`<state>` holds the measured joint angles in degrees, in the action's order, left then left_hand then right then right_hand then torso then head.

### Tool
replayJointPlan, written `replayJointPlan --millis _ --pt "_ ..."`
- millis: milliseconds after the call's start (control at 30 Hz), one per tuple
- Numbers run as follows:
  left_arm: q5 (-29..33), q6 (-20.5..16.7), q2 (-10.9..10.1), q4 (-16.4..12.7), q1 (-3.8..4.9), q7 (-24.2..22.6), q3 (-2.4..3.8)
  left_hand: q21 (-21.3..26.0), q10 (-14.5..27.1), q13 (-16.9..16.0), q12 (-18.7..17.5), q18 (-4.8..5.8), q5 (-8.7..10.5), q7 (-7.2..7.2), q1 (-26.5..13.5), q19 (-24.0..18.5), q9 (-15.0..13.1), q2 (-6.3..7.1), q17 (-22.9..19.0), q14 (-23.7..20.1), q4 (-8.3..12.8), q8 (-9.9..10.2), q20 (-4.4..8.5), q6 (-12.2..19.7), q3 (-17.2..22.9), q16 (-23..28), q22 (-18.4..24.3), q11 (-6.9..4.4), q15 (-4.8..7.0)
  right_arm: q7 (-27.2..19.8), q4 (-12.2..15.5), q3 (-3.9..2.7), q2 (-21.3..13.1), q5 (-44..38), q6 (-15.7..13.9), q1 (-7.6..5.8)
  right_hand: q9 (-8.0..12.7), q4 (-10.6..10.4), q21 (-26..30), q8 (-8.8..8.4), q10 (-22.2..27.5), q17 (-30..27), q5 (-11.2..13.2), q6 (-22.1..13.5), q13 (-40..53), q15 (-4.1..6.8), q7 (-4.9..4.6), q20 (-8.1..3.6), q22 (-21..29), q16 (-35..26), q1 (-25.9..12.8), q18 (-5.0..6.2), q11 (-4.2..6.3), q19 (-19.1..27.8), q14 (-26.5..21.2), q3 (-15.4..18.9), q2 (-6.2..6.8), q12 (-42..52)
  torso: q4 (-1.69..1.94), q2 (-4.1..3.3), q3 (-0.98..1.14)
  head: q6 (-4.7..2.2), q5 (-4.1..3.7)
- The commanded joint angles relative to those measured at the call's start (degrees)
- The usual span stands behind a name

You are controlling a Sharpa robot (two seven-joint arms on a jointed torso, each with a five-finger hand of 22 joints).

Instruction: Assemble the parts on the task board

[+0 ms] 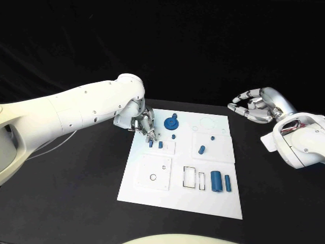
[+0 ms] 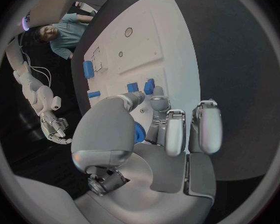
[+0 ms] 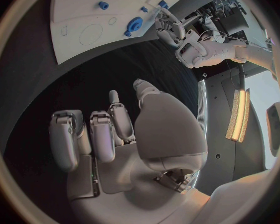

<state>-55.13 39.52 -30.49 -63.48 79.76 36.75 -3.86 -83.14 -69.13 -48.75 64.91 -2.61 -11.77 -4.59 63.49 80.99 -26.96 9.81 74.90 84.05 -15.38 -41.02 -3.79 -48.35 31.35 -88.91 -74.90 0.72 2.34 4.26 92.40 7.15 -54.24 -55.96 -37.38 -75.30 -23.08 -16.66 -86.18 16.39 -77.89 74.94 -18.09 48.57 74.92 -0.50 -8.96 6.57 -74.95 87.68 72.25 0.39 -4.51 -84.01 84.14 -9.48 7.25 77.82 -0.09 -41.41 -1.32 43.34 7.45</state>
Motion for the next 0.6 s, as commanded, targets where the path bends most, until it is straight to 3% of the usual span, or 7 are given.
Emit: replayJointPlan --millis 33,600 --pt "0.3 1.1 0.1 -0.1 -0.06 0.1 -0.01 -0.2 -0.4 0.0 0.2 -0.25 -0.20 -0.07 0.9 0.4 -0.1 -0.16 13.9 5.5 0.2 0.4 0.12 -0.5 0.9 -0.4 -4.5 -0.21 0.37 -0.3 0.1 0.00 0.0 -0.6 0.6 0.03 -0.1 0.0 0.2 0.27 -0.1 8.5 -0.3 0.3 1.0 0.42 0.05 -0.35 -12.1 -0.4 -0.4 0.78 0.29 -3.2 4.4 0.3 -0.03 0.0 0.01 0.00 -0.02 0.05 -0.01" --pt "0.3 1.6 0.3 0.2 -0.25 0.1 -0.11 -0.3 -0.5 -0.2 0.3 -0.22 -0.11 0.02 1.3 0.5 -0.2 -0.02 14.0 5.6 0.6 0.4 0.20 -0.7 1.4 -0.5 -4.6 -0.30 0.44 -0.4 0.1 0.00 0.0 -0.6 0.6 0.03 -0.1 0.0 0.2 0.27 -0.1 8.5 -0.3 0.3 1.0 0.42 0.05 -0.35 -12.1 -0.4 -0.4 0.78 0.29 -3.2 4.4 0.3 -0.03 0.0 0.01 0.01 0.01 0.11 0.01"
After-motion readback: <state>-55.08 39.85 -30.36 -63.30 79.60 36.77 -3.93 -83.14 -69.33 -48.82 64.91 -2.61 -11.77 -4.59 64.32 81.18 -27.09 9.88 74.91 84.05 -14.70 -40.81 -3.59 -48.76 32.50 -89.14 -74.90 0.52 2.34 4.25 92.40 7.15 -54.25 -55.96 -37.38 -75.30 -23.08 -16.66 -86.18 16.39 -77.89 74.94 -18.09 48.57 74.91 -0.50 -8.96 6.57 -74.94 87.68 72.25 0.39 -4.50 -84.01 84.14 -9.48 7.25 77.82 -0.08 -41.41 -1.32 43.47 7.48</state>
